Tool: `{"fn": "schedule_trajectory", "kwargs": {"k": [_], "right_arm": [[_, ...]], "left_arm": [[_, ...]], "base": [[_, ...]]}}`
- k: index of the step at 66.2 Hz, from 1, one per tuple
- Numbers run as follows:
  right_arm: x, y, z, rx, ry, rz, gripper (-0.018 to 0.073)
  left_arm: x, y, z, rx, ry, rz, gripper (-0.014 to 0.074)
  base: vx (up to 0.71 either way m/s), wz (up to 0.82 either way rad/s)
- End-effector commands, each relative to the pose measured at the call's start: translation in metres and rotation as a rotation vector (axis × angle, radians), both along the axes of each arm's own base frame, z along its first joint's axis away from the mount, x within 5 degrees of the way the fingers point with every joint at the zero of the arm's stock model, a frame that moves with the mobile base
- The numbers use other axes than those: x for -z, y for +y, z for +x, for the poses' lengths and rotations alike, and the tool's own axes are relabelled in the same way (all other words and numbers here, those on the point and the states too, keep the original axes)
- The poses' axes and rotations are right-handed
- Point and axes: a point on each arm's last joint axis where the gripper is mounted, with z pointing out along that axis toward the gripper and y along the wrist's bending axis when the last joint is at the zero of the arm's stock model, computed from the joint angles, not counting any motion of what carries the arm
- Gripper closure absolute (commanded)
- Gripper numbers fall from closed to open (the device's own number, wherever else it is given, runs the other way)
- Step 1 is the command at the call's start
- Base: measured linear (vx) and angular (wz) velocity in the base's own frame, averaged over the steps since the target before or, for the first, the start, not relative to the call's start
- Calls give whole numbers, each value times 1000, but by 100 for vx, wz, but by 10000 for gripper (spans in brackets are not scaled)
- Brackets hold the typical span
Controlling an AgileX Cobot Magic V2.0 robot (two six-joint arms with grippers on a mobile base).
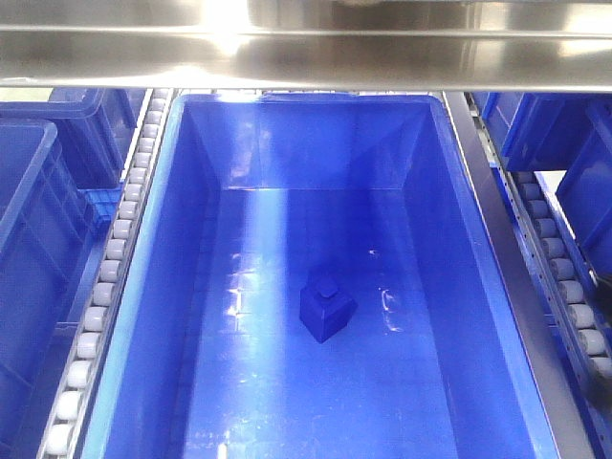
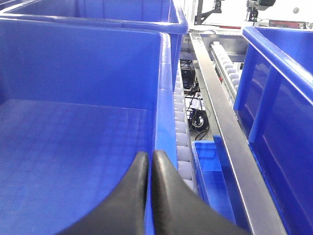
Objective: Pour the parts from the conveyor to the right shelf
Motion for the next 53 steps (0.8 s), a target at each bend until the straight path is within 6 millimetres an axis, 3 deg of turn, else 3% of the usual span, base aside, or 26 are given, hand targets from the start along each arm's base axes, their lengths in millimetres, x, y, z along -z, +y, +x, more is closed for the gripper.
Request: {"fn": "schedule_trajectory", "kwargs": {"k": [1, 12, 44, 53], "right_arm": [[-10, -2, -8, 2, -142, 16, 568], [-8, -5, -18, 3, -190, 25, 568], [-10, -5, -18, 2, -210, 30, 568], [3, -10, -25, 57, -239, 53, 568]], "left_arm": [[-14, -2, 1, 21, -79, 0, 603], [-14, -2, 1, 21, -79, 0, 603], [-14, -2, 1, 21, -79, 0, 603], [-14, -2, 1, 21, -78, 0, 603]], "base": [[0, 0], [0, 0], [0, 0], [0, 0]]}}
